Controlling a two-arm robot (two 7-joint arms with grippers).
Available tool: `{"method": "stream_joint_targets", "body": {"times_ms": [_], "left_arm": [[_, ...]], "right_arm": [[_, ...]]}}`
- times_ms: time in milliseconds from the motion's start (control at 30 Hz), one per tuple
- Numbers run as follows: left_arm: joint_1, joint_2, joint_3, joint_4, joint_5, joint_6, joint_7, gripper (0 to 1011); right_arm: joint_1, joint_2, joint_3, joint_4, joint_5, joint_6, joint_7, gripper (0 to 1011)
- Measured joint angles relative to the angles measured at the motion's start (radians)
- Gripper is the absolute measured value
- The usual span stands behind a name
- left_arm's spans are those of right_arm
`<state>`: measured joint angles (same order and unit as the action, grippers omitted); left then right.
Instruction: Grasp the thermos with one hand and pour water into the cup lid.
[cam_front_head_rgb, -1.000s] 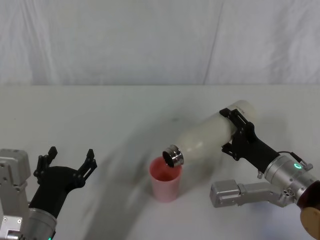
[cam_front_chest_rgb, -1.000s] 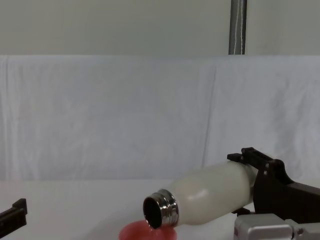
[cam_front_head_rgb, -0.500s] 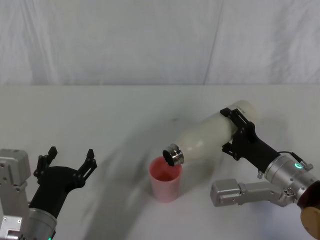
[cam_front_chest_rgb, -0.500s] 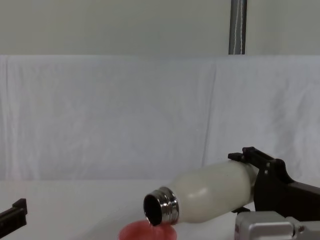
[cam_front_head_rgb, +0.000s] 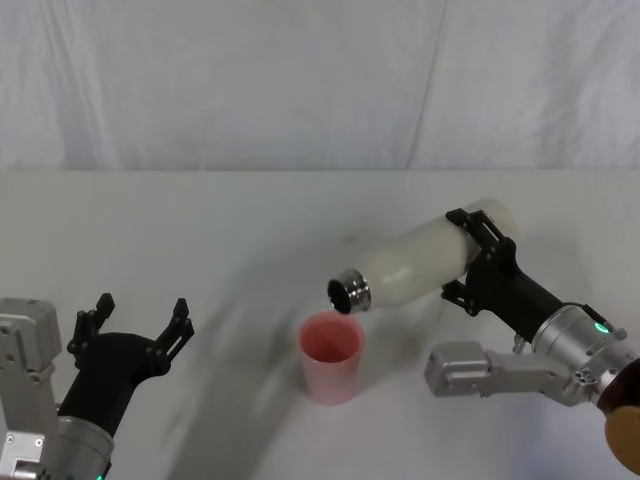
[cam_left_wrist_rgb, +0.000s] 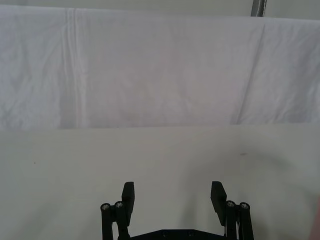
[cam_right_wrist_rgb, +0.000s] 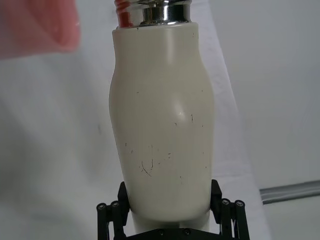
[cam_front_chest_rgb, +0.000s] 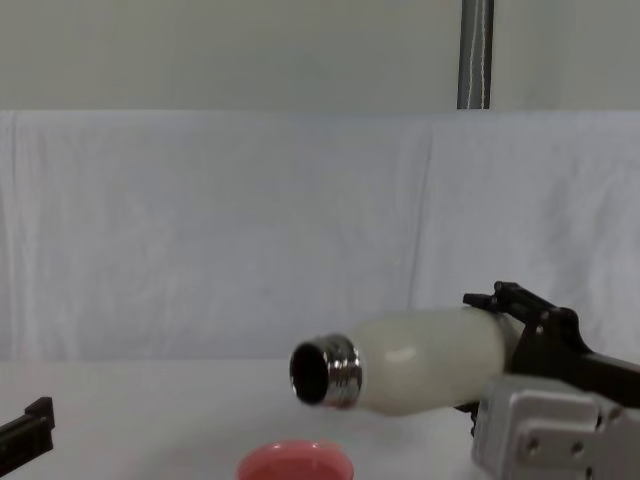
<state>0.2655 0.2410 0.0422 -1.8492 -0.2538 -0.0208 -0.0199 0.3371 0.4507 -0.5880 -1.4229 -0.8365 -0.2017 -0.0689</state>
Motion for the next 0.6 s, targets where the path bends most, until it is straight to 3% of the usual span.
{"method": "stream_joint_targets", "body": {"times_ms": [167,200,400,467,500,533,600], "left_arm": [[0.000,0.000,0.000,0.000,0.000,0.000,0.000,1001],[0.000,0.000,0.000,0.000,0.000,0.000,0.000,1001],[0.000,0.000,0.000,0.000,0.000,0.000,0.000,1001],[0.000,0.000,0.000,0.000,0.000,0.000,0.000,1001],[0.000,0.000,0.000,0.000,0.000,0.000,0.000,1001],[0.000,0.000,0.000,0.000,0.000,0.000,0.000,1001],[0.000,0.000,0.000,0.000,0.000,0.000,0.000,1001]], "right_arm": [[-0.018,-0.020,0.043,-0.007,0.106,-0.030,0.033,960],[-0.018,-0.020,0.043,-0.007,0.106,-0.030,0.033,960],[-0.047,-0.058,0.115,-0.021,0.277,-0.061,0.091,959],[-0.065,-0.083,0.163,-0.029,0.390,-0.072,0.130,960],[-0.065,-0.083,0.163,-0.029,0.390,-0.072,0.130,960],[-0.072,-0.096,0.184,-0.033,0.447,-0.074,0.149,960],[-0.080,-0.108,0.207,-0.035,0.500,-0.074,0.170,959]]}}
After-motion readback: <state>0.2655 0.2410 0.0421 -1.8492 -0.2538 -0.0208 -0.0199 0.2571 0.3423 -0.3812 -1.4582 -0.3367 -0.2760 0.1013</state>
